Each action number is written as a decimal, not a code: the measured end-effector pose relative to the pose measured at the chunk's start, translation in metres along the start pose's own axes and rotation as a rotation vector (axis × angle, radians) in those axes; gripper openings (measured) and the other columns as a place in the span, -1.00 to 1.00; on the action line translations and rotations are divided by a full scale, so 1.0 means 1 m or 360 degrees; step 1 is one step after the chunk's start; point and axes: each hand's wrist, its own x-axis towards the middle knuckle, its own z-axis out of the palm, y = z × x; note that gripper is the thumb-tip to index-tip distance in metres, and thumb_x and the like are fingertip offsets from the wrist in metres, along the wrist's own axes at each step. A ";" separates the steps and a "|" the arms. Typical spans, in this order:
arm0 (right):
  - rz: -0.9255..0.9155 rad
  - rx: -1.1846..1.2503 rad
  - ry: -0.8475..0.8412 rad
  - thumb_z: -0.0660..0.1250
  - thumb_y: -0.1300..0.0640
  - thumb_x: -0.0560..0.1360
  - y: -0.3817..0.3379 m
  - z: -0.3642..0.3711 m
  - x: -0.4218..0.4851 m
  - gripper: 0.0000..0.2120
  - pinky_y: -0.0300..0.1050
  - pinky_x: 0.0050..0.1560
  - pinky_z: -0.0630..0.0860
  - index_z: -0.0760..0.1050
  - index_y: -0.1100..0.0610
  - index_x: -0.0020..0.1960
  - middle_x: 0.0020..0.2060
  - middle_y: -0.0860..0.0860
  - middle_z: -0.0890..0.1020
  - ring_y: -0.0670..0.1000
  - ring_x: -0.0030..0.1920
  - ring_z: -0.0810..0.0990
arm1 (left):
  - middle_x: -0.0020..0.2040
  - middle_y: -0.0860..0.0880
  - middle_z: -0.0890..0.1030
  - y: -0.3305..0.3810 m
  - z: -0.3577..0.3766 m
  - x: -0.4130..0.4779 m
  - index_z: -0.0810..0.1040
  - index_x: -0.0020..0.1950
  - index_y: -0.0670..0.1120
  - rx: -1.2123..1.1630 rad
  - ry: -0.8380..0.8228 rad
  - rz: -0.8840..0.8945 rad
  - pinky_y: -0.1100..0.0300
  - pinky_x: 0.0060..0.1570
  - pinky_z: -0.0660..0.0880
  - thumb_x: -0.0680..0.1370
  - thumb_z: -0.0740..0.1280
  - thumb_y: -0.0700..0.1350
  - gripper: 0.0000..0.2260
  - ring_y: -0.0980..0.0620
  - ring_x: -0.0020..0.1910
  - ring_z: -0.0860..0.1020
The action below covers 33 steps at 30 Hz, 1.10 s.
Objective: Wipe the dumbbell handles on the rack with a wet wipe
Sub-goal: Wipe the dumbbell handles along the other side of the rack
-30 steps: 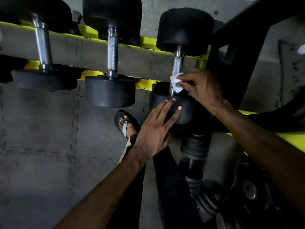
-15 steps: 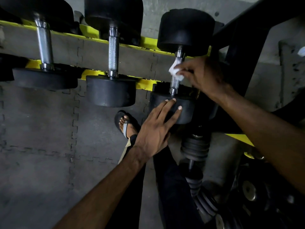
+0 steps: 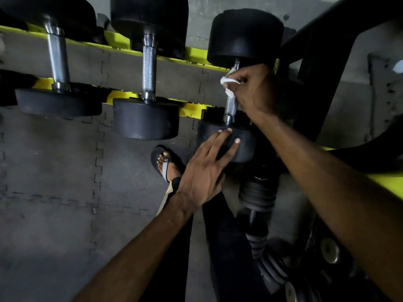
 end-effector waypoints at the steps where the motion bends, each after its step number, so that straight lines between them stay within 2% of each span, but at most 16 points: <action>1: 0.0088 0.0153 0.0089 0.52 -0.03 0.36 0.002 0.007 -0.004 -0.85 -0.24 -0.26 0.58 0.74 0.02 -0.13 -0.34 -0.18 0.69 -0.29 -0.32 0.63 | 0.63 -0.17 0.16 0.001 0.000 0.000 0.21 0.65 -0.06 -0.0006 0.0002 -0.0008 0.01 0.54 0.25 0.39 0.45 -0.18 -0.15 -0.15 0.62 0.14; 4: 0.0365 0.0645 0.0402 0.57 0.17 0.32 0.008 0.023 -0.007 -0.91 -0.23 -0.24 0.59 0.73 0.09 -0.18 -0.37 -0.20 0.67 -0.23 -0.34 0.63 | 0.64 -0.17 0.15 0.001 0.001 0.000 0.20 0.65 -0.06 -0.0034 0.0001 -0.0011 -0.03 0.54 0.25 0.41 0.45 -0.18 -0.16 -0.15 0.62 0.13; 7: 0.0560 0.1032 0.0611 0.56 0.33 0.33 0.007 0.032 -0.003 -0.84 -0.24 -0.29 0.52 0.66 0.10 -0.26 -0.41 -0.13 0.65 -0.17 -0.39 0.59 | 0.63 -0.18 0.15 -0.002 0.004 0.000 0.20 0.65 -0.06 -0.0045 0.0013 0.0007 -0.03 0.55 0.23 0.40 0.47 -0.19 -0.15 -0.16 0.62 0.13; 10: 0.0707 0.1131 0.0694 0.55 0.29 0.36 0.009 0.036 0.004 -0.80 -0.17 -0.27 0.51 0.63 0.06 -0.33 -0.42 -0.08 0.64 -0.08 -0.37 0.58 | 0.63 -0.18 0.15 -0.006 0.004 0.001 0.19 0.65 -0.05 -0.0016 0.0004 0.0026 0.01 0.58 0.18 0.40 0.48 -0.17 -0.14 -0.16 0.62 0.12; 13: 0.0853 0.0935 0.0692 0.49 0.13 0.46 0.014 0.039 0.011 -0.83 -0.17 -0.27 0.53 0.64 0.12 -0.29 -0.41 -0.12 0.63 -0.04 -0.34 0.61 | 0.63 -0.18 0.14 -0.007 0.003 0.000 0.19 0.65 -0.05 -0.0009 0.0003 0.0049 0.01 0.58 0.17 0.40 0.48 -0.16 -0.15 -0.15 0.62 0.11; 15: 0.0948 0.0839 0.0644 0.45 0.05 0.50 0.013 0.036 0.016 -0.77 -0.19 -0.29 0.53 0.61 0.15 -0.27 -0.37 -0.08 0.62 -0.03 -0.35 0.61 | 0.64 -0.17 0.13 -0.007 0.002 0.000 0.19 0.65 -0.05 -0.0025 -0.0001 0.0053 -0.01 0.57 0.19 0.40 0.47 -0.17 -0.14 -0.15 0.63 0.10; 18: 0.1164 0.0731 0.0395 0.33 0.06 0.60 0.010 0.029 0.029 -0.75 -0.42 -0.60 0.30 0.56 0.22 -0.14 -0.29 0.00 0.54 -0.18 -0.54 0.47 | 0.65 -0.17 0.12 -0.008 0.003 0.000 0.17 0.66 -0.06 -0.0038 -0.0007 0.0053 -0.03 0.56 0.20 0.40 0.46 -0.16 -0.14 -0.15 0.63 0.09; 20: 0.1298 0.0935 0.0356 0.29 0.09 0.62 0.009 0.026 0.035 -0.77 -0.40 -0.70 0.22 0.50 0.21 -0.14 -0.31 0.01 0.52 -0.19 -0.60 0.46 | 0.65 -0.17 0.12 -0.008 0.003 0.000 0.17 0.66 -0.06 -0.0033 -0.0010 0.0061 -0.02 0.57 0.17 0.41 0.46 -0.16 -0.14 -0.15 0.63 0.09; 22: 0.1355 0.1178 0.0378 0.32 0.14 0.59 0.007 0.025 0.038 -0.87 -0.42 -0.68 0.23 0.53 0.19 -0.09 -0.40 -0.02 0.58 -0.14 -0.53 0.51 | 0.65 -0.17 0.11 -0.007 0.003 -0.001 0.16 0.66 -0.06 -0.0026 -0.0016 0.0065 -0.02 0.57 0.17 0.41 0.45 -0.16 -0.14 -0.15 0.63 0.08; 23: 0.1356 0.1220 0.0343 0.32 0.17 0.58 0.005 0.023 0.038 -0.86 -0.41 -0.66 0.25 0.51 0.17 -0.14 -0.47 -0.05 0.58 -0.13 -0.53 0.52 | 0.65 -0.17 0.11 -0.007 0.003 -0.001 0.16 0.66 -0.06 -0.0030 -0.0015 0.0064 -0.03 0.56 0.19 0.41 0.44 -0.17 -0.15 -0.15 0.63 0.09; 26: 0.1443 0.1058 0.0129 0.21 0.19 0.61 0.005 0.015 0.039 -0.74 -0.30 -0.49 0.34 0.40 0.10 -0.26 -0.41 -0.05 0.51 -0.10 -0.42 0.46 | 0.65 -0.18 0.12 -0.007 0.003 -0.001 0.18 0.66 -0.07 -0.0058 0.0002 0.0069 -0.05 0.54 0.22 0.40 0.43 -0.19 -0.15 -0.15 0.63 0.10; 29: 0.1493 0.1173 0.0048 0.14 0.24 0.62 0.010 0.011 0.041 -0.72 -0.26 -0.32 0.38 0.38 0.09 -0.26 -0.50 -0.05 0.49 -0.09 -0.39 0.44 | 0.65 -0.18 0.13 -0.007 0.003 -0.001 0.20 0.65 -0.08 -0.0083 0.0013 0.0070 -0.08 0.51 0.27 0.40 0.43 -0.21 -0.16 -0.16 0.63 0.10; 31: 0.1477 0.1272 0.0000 0.08 0.30 0.61 0.016 0.012 0.041 -0.72 -0.21 -0.24 0.41 0.40 0.09 -0.22 -0.41 -0.02 0.51 -0.06 -0.33 0.48 | 0.64 -0.18 0.15 -0.008 0.003 -0.001 0.22 0.65 -0.08 -0.0088 0.0040 0.0074 -0.09 0.50 0.28 0.40 0.44 -0.21 -0.17 -0.16 0.63 0.12; 33: 0.1374 0.1258 -0.0190 0.03 0.36 0.58 0.023 0.012 0.040 -0.69 -0.22 -0.28 0.35 0.45 0.08 -0.15 -0.27 -0.01 0.57 -0.06 -0.28 0.51 | 0.63 -0.19 0.17 -0.008 0.003 -0.001 0.23 0.64 -0.09 -0.0087 0.0063 0.0076 -0.09 0.50 0.29 0.39 0.46 -0.21 -0.17 -0.17 0.62 0.14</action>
